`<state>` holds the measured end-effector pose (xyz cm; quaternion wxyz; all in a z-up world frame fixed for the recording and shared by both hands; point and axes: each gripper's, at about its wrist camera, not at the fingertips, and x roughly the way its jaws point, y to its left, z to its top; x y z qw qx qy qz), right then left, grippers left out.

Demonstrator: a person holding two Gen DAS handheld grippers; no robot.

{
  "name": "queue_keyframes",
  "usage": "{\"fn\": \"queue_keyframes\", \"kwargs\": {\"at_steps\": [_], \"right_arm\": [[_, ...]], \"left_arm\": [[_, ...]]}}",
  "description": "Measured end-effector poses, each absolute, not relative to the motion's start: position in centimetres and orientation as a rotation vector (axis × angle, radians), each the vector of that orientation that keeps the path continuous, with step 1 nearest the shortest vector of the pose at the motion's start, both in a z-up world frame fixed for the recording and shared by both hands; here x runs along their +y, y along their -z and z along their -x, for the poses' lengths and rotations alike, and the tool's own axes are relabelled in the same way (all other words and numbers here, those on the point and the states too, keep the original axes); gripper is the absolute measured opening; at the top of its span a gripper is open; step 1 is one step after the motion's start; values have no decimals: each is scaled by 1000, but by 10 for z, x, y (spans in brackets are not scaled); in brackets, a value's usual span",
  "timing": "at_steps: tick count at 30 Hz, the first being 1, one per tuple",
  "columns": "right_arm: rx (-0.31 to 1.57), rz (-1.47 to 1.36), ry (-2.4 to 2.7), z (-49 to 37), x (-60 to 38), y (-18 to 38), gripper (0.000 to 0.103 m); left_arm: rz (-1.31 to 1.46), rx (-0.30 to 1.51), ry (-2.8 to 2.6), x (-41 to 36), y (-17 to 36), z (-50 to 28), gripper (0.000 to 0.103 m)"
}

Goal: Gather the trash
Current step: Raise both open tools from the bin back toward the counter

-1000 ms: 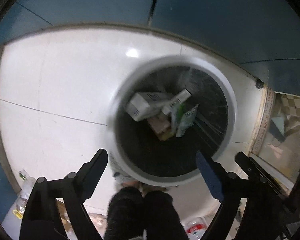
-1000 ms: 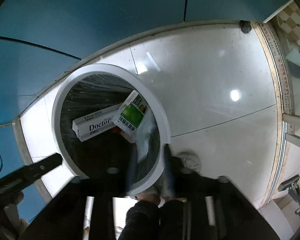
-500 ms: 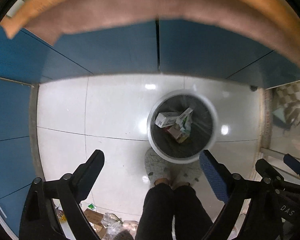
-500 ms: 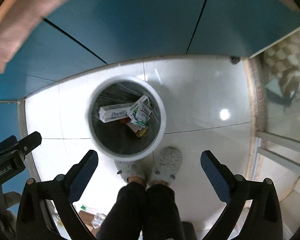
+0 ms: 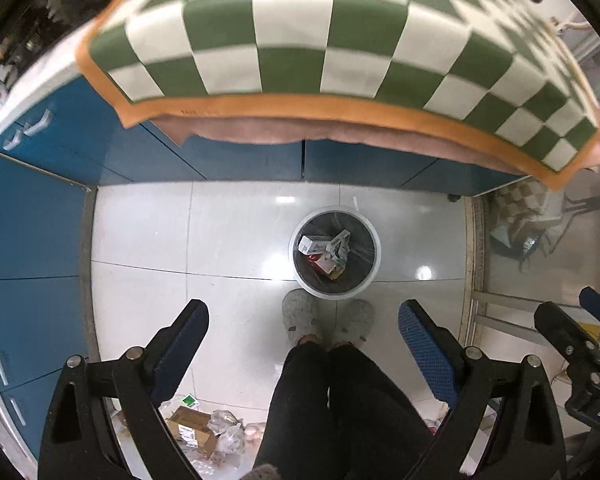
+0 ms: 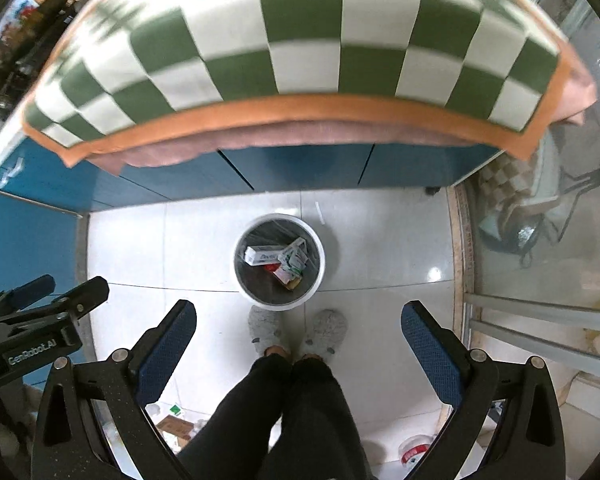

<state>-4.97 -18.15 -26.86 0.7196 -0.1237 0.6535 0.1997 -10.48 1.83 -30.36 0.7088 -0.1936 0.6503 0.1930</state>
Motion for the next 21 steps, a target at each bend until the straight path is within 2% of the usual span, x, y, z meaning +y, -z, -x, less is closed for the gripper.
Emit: {"fn": "queue_keyframes", "kwargs": {"at_steps": [5, 10, 15, 21], "right_arm": [[1424, 261, -461, 61, -185, 203, 103], [1427, 250, -487, 75, -183, 165, 103], [1393, 194, -513, 81, -178, 133, 103], [1295, 81, -514, 48, -177, 98, 103]], "left_arm": [[417, 1408, -427, 17, 253, 114, 97], [403, 1358, -407, 20, 212, 117, 97], [344, 1227, -427, 24, 169, 109, 97], [241, 1067, -525, 42, 127, 69, 97]]}}
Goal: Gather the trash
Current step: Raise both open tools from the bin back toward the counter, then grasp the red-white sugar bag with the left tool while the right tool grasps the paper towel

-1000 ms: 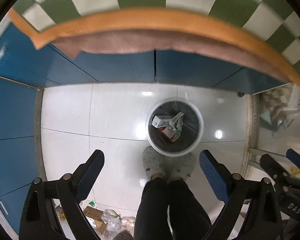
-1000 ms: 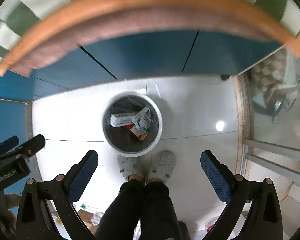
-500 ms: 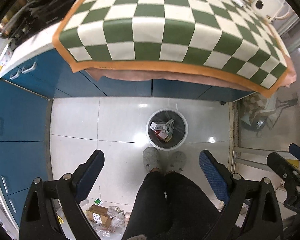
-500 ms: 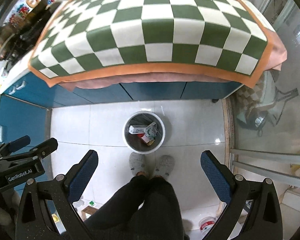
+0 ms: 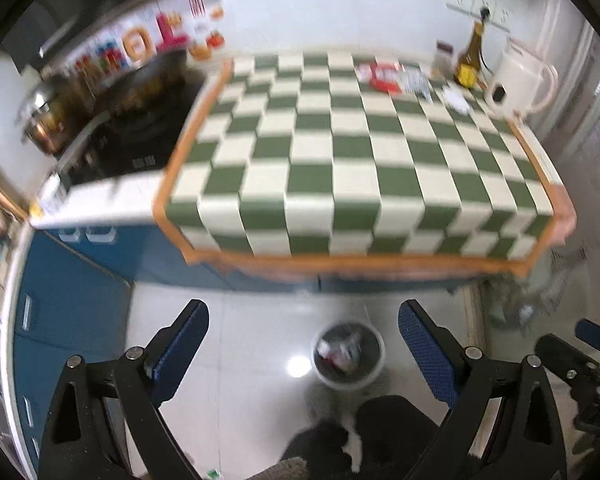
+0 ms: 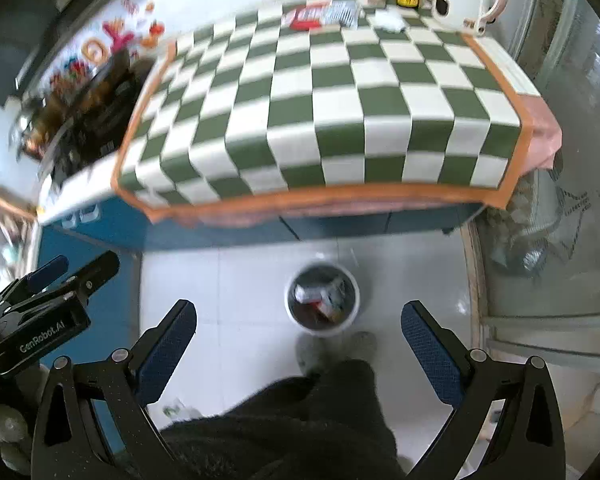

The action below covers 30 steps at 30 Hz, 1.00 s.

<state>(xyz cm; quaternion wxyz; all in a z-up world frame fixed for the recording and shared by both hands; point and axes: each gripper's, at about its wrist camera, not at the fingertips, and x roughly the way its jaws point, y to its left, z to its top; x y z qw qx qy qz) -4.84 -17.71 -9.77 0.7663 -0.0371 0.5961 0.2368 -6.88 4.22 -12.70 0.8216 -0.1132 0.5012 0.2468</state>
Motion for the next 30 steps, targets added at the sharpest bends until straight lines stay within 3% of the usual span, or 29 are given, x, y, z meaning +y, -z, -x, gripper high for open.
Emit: {"fn": "queue_keyframes", "kwargs": {"at_steps": [9, 15, 26, 30], "right_arm": [[1206, -17, -475, -84, -171, 87, 103], [1213, -51, -448, -219, -164, 111, 103], [1292, -42, -332, -500, -112, 221, 103], [1335, -9, -334, -553, -82, 268, 89]], "left_arm": [[209, 971, -609, 79, 111, -49, 103], [227, 1033, -679, 115, 131, -173, 103], [530, 1222, -671, 191, 231, -358, 103], [511, 1272, -705, 213, 266, -397, 102]]}}
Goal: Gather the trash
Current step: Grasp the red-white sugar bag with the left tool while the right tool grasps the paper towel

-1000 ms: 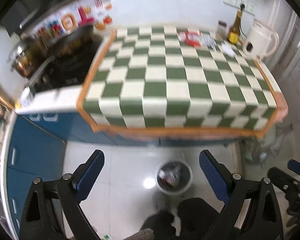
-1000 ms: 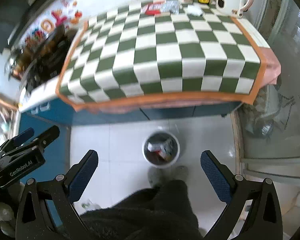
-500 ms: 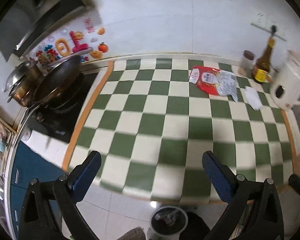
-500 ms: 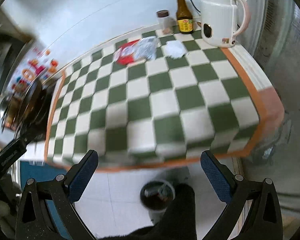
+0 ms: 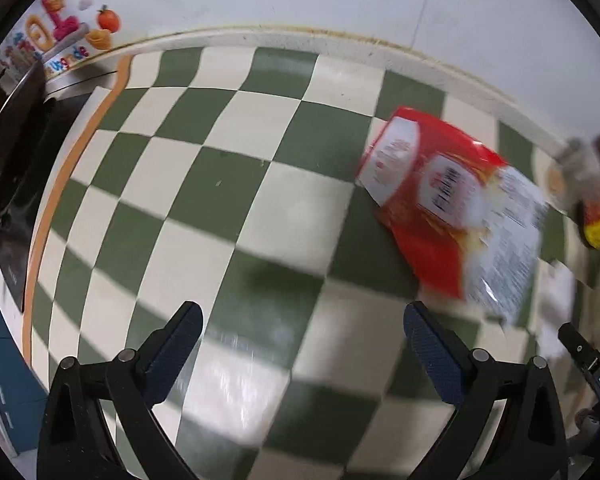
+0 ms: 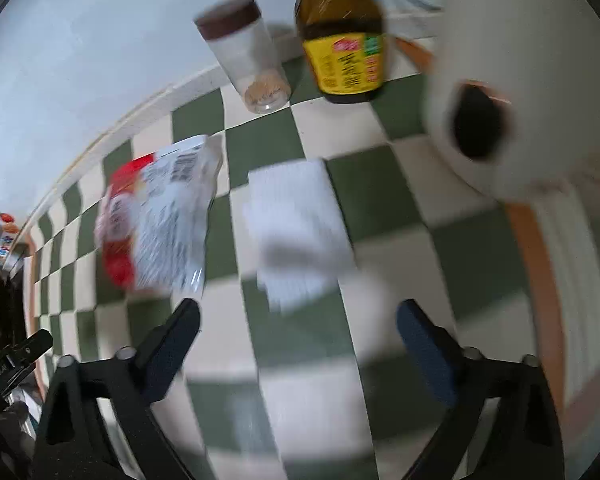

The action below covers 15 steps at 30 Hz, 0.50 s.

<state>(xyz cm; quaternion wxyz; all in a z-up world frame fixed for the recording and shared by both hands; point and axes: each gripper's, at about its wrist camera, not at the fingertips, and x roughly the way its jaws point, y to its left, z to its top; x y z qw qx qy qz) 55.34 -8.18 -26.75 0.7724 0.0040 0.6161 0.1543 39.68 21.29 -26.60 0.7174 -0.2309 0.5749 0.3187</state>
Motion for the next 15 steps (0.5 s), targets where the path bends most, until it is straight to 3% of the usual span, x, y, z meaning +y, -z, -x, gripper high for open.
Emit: {"fn": "queue_keyframes", "kwargs": {"at_steps": [2, 4, 5, 6, 7, 15], "right_arm": [[1339, 17, -349, -568, -67, 284, 79], [1302, 80, -343, -574, -55, 293, 62], [1275, 122, -353, -575, -49, 293, 47], [1248, 179, -341, -576, -42, 292, 16], [1246, 181, -345, -578, -40, 290, 5], [1180, -25, -554, -580, -9, 243, 5]], "left_arm": [[507, 1293, -722, 224, 279, -405, 102], [526, 1303, -731, 233, 288, -408, 102], [540, 1303, -734, 237, 291, -408, 102], [553, 1300, -735, 240, 293, -407, 102], [575, 1293, -727, 243, 295, -406, 102], [692, 1227, -614, 243, 301, -407, 102]]}}
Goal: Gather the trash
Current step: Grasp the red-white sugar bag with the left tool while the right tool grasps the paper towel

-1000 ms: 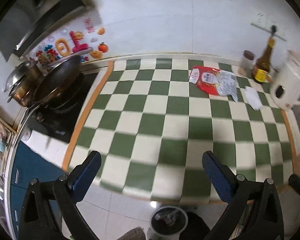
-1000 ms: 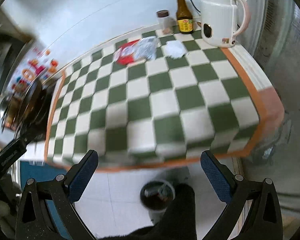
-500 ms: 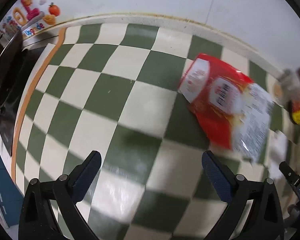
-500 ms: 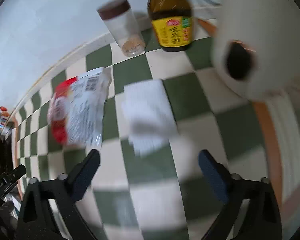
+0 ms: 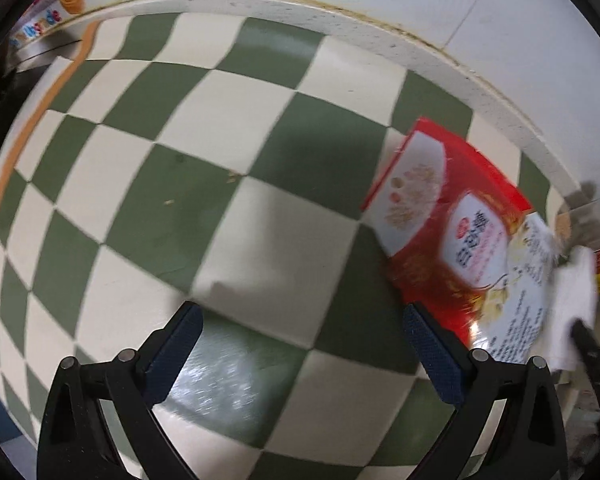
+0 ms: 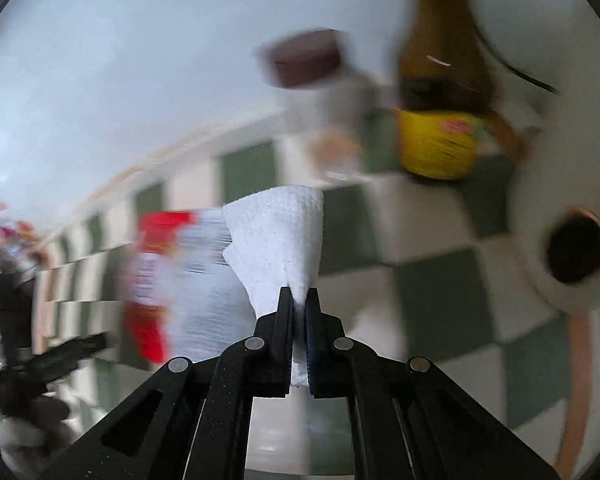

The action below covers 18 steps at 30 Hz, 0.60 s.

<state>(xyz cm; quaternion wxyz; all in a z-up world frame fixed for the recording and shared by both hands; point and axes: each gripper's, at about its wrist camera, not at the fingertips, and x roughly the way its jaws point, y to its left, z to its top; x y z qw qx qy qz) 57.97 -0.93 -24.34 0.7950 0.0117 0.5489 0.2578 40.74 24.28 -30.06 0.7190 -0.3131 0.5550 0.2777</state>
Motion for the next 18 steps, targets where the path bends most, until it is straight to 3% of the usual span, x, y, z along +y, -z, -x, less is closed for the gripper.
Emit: {"fn": "queue_keyframes", "kwargs": {"at_steps": [4, 12, 15, 16, 17, 18], "right_arm": [[1256, 128, -581, -585, 40, 281, 5], [1309, -18, -597, -595, 29, 296, 5], [1306, -15, -603, -596, 30, 295, 5], [1307, -21, -604, -596, 31, 295, 5], [1309, -28, -605, -595, 29, 297, 5], [1312, -36, -607, -591, 23, 298, 5]], "left_arm": [[723, 1213, -559, 239, 304, -418, 102], [664, 1170, -473, 226, 300, -460, 96], [576, 1180, -446, 207, 295, -480, 76], [555, 1183, -434, 201, 292, -484, 59], [548, 1183, -416, 196, 290, -487, 33], [566, 1190, -377, 190, 288, -491, 19]]}}
